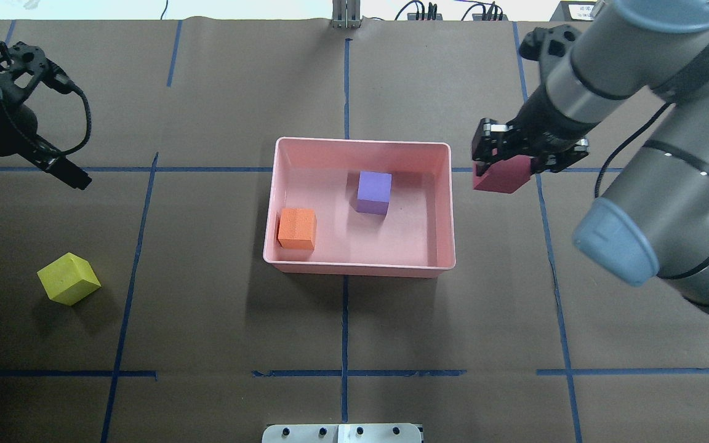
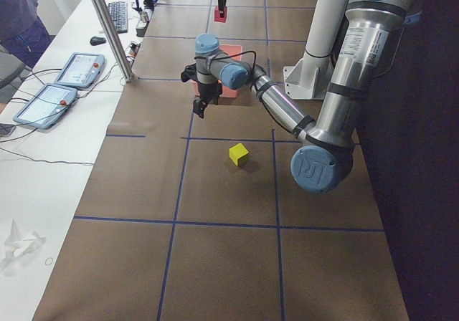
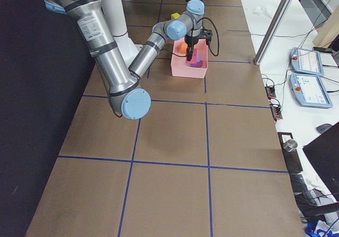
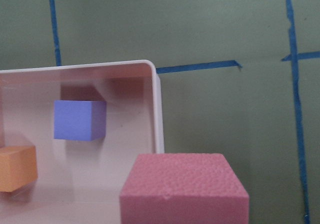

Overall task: Place blocks into pink bin with both arms
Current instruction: 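Carry the pink-red cube into the bin while the left arm moves toward the yellow cube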

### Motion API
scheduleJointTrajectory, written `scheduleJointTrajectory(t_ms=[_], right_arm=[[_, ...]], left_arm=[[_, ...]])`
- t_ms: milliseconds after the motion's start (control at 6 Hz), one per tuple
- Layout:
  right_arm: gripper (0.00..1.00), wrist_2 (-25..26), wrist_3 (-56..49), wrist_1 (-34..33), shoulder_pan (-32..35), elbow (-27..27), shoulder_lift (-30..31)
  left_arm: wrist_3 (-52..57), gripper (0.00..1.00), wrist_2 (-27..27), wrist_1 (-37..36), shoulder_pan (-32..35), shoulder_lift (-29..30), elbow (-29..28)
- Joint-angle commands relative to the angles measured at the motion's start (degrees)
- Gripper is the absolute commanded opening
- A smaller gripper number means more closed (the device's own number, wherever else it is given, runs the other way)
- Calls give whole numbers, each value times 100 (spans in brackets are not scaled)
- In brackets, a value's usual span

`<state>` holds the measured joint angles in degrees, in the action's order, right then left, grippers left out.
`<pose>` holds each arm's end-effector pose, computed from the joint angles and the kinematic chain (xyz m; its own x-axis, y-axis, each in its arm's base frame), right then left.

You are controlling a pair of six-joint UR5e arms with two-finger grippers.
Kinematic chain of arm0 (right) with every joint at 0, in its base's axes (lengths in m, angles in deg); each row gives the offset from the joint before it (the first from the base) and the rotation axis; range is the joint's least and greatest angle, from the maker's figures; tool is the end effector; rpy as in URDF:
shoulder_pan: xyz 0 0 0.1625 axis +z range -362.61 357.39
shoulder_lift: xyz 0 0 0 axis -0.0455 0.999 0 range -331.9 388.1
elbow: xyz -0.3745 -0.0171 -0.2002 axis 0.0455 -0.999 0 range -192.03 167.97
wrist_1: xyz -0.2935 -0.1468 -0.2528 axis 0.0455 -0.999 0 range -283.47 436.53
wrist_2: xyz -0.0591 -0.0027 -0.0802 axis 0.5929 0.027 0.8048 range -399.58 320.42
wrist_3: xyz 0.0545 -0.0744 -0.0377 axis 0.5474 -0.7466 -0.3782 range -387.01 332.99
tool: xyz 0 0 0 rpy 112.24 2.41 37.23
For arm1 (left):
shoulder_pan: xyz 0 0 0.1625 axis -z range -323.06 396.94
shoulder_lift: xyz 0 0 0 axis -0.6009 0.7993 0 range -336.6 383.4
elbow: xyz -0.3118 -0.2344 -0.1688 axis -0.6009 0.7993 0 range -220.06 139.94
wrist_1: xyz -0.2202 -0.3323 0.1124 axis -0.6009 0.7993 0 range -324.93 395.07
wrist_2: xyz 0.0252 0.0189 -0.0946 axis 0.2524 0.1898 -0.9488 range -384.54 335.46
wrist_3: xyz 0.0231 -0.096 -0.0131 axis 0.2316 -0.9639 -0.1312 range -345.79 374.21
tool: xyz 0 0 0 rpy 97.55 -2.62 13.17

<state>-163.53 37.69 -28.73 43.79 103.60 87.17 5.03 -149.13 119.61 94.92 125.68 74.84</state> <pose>-0.3327 -0.4620 0.1961 0.6166 0.1334 0.7759 -0.0919 0.9910 -0.0973 0.2163 -0.4908 0.3582 0.6047 0.5658 -0.5606 -0.3591 0.8219 0.4421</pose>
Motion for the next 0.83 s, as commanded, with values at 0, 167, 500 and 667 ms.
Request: scheduleJointTrajectory(t_ms=[0,167,500,667], right_arm=[[38,1051,1565,-29,-1022,-258,-569],[93,1405,2164,-21,-1419,-390,-624],[100,1506,1971,-55,-1467,-208,-555],[100,1331,1359,-247,-1249,-24,-485]], left_arm=[[468,100,-136,445,169,-618,15],[434,100,-145,998,161,-978,15],[425,100,-136,1730,134,-1411,-2],[495,100,-84,2090,-118,-1421,-29]])
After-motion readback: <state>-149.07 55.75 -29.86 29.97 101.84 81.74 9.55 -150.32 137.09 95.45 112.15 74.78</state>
